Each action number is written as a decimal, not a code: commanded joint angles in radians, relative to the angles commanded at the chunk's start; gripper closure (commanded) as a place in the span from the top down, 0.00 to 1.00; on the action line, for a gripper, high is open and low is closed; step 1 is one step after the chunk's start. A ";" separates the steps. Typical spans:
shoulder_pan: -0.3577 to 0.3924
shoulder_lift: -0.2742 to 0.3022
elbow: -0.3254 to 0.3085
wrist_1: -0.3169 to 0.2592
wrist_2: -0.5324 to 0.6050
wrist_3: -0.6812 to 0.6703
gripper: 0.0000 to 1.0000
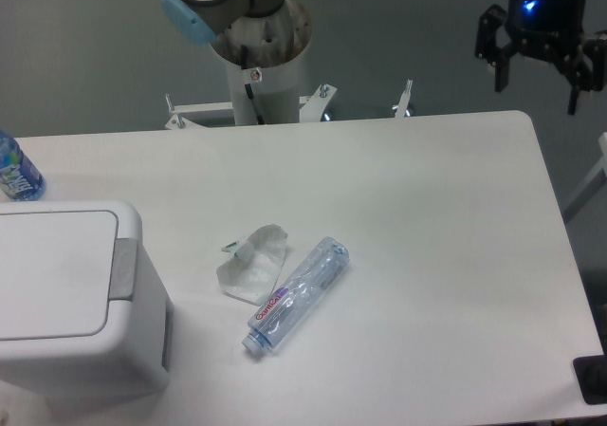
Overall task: Open the trash can
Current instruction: 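Move the open gripper over the table toward the white trash can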
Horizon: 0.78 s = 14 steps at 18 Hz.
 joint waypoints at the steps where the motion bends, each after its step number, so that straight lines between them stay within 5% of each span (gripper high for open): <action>1: -0.002 0.002 -0.002 0.000 0.000 0.000 1.00; 5: -0.009 0.005 -0.005 0.000 -0.061 -0.040 1.00; 14: -0.190 -0.002 -0.012 0.035 -0.061 -0.518 1.00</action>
